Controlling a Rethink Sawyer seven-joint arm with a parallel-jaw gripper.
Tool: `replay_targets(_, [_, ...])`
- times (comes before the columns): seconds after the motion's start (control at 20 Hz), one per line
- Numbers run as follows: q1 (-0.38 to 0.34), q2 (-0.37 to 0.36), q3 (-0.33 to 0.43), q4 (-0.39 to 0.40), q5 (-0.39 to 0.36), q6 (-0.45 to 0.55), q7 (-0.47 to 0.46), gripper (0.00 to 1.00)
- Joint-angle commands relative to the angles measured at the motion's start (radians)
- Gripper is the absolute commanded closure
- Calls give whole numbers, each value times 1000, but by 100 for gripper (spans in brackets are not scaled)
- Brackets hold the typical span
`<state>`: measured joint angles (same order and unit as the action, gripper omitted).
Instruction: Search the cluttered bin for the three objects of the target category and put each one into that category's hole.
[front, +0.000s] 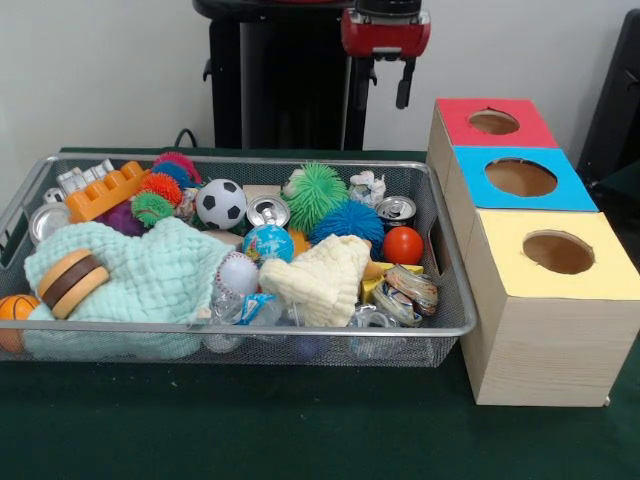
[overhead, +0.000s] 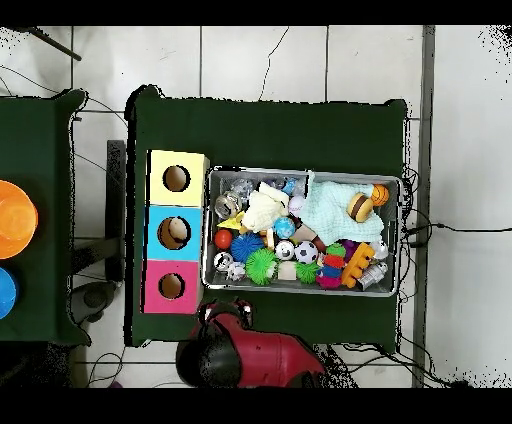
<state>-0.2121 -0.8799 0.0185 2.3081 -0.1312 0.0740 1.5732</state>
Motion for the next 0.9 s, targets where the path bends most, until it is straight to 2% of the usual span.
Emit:
replay_targets(0.05, [-48,64,102,-133,-70,-32,62,0])
replay_targets(0.3, [-31,80,97,-173,-79,-15,67,0])
replay_targets(0.7, [-27,146,106,-254,-74,-2,74,0])
replay_targets(0.9, [-11,155,91,-278,-33,6,114,0])
